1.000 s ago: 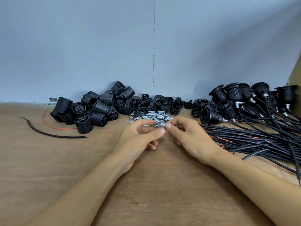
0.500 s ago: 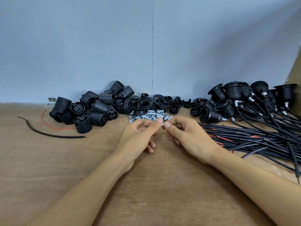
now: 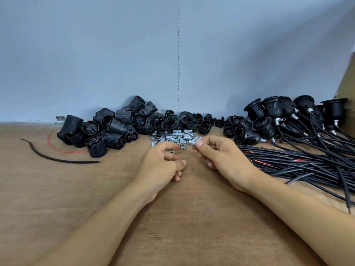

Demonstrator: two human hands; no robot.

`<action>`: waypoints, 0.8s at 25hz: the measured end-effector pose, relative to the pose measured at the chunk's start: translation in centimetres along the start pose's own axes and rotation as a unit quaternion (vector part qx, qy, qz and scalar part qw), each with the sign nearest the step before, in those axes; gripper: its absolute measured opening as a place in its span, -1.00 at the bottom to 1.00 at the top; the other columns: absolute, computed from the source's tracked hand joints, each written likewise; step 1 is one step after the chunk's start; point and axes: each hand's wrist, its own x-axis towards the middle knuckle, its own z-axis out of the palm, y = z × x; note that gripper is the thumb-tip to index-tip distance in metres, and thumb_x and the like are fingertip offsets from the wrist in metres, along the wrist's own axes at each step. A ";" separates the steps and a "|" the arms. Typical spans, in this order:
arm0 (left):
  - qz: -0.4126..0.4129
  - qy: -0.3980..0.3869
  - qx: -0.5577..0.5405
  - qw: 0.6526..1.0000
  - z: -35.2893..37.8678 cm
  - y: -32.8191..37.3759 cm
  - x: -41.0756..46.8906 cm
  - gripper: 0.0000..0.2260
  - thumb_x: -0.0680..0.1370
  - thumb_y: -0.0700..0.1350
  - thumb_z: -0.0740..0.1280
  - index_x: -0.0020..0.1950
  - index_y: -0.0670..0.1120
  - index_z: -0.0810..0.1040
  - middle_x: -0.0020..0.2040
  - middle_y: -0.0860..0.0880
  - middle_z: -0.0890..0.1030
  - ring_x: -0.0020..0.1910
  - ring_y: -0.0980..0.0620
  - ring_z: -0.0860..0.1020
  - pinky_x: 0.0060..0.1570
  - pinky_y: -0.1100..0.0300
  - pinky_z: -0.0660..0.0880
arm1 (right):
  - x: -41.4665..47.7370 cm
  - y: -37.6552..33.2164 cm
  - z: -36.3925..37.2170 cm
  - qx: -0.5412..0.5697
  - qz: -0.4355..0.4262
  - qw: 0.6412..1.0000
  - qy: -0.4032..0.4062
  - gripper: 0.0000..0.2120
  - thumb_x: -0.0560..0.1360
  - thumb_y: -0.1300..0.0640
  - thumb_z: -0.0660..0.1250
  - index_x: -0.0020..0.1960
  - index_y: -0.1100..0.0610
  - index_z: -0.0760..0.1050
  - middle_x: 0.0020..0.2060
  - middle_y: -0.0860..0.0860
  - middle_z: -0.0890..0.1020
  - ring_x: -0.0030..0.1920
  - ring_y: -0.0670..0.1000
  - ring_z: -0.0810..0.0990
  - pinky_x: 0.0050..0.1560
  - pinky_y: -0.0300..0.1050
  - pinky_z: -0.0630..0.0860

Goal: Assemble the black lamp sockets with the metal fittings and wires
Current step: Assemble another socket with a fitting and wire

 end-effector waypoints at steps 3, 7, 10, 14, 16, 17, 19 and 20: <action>0.001 -0.007 0.008 1.000 0.0 -0.2 0.0 -0.64 0.48 -0.32 0.51 0.20 -0.04 0.57 -0.11 -0.11 0.67 -0.48 0.11 0.55 -0.46 0.29 0.48 | 0.1 -0.1 -0.1 0.029 0.012 0.999 0.006 -0.82 0.63 0.09 0.30 -0.06 0.17 0.58 -0.36 -0.06 0.55 -0.46 -0.15 0.37 -0.42 -0.38 0.32; 0.007 0.000 -0.019 1.000 0.2 0.3 -0.3 -0.69 0.45 0.13 0.53 0.07 -0.02 0.63 -0.26 0.03 0.68 -0.45 0.07 0.55 -0.46 0.25 0.49 | -0.1 -0.2 0.0 0.000 0.007 1.000 -0.010 -0.82 0.62 0.08 0.31 -0.09 0.15 0.56 -0.35 -0.06 0.56 -0.45 -0.13 0.37 -0.41 -0.34 0.32; 0.001 0.006 0.003 1.000 0.1 0.1 -0.1 -0.79 0.53 -0.13 0.50 0.14 -0.06 0.62 -0.15 -0.08 0.67 -0.47 0.10 0.55 -0.46 0.27 0.48 | 0.0 -0.2 0.0 0.020 0.012 1.000 -0.008 -0.79 0.62 0.09 0.31 -0.04 0.23 0.57 -0.37 -0.07 0.56 -0.46 -0.13 0.36 -0.41 -0.37 0.32; 0.004 -0.006 0.013 1.000 0.1 -0.1 -0.1 -0.69 0.49 -0.25 0.52 0.18 -0.05 0.59 -0.15 -0.07 0.67 -0.48 0.12 0.54 -0.46 0.29 0.48 | 0.0 -0.4 -0.1 0.048 0.017 0.999 -0.009 -0.80 0.61 0.10 0.31 -0.08 0.21 0.56 -0.38 -0.06 0.54 -0.47 -0.14 0.35 -0.43 -0.39 0.30; 0.011 -0.002 -0.003 1.000 0.3 0.3 -0.4 -0.73 0.47 0.01 0.55 0.10 -0.02 0.62 -0.27 0.01 0.66 -0.47 0.10 0.54 -0.47 0.28 0.48 | -0.1 -0.4 -0.1 0.040 0.014 0.999 -0.018 -0.80 0.62 0.10 0.31 -0.13 0.18 0.54 -0.37 -0.05 0.54 -0.46 -0.13 0.35 -0.42 -0.37 0.30; 0.011 0.000 -0.008 1.000 0.3 0.3 -0.3 -0.70 0.46 0.11 0.53 0.07 -0.02 0.64 -0.30 0.03 0.66 -0.46 0.09 0.54 -0.47 0.27 0.48 | -0.1 -0.4 -0.1 0.036 0.013 0.999 -0.021 -0.80 0.62 0.10 0.31 -0.13 0.18 0.53 -0.37 -0.04 0.54 -0.46 -0.12 0.35 -0.42 -0.37 0.31; 0.004 0.009 -0.002 1.000 0.3 0.1 -0.1 -0.74 0.49 0.08 0.51 0.07 -0.03 0.64 -0.28 0.00 0.66 -0.46 0.08 0.55 -0.47 0.27 0.48 | -0.1 -0.3 -0.1 0.034 0.013 0.999 -0.022 -0.81 0.61 0.09 0.32 -0.11 0.19 0.54 -0.36 -0.04 0.55 -0.46 -0.12 0.35 -0.42 -0.37 0.31; 0.002 0.011 0.005 1.000 0.2 0.0 -0.1 -0.80 0.52 -0.05 0.51 0.10 -0.04 0.63 -0.25 -0.04 0.66 -0.47 0.09 0.55 -0.46 0.27 0.48 | 0.0 -0.2 -0.2 0.038 0.014 0.999 -0.018 -0.80 0.61 0.09 0.32 -0.10 0.20 0.55 -0.36 -0.04 0.55 -0.46 -0.13 0.35 -0.42 -0.38 0.31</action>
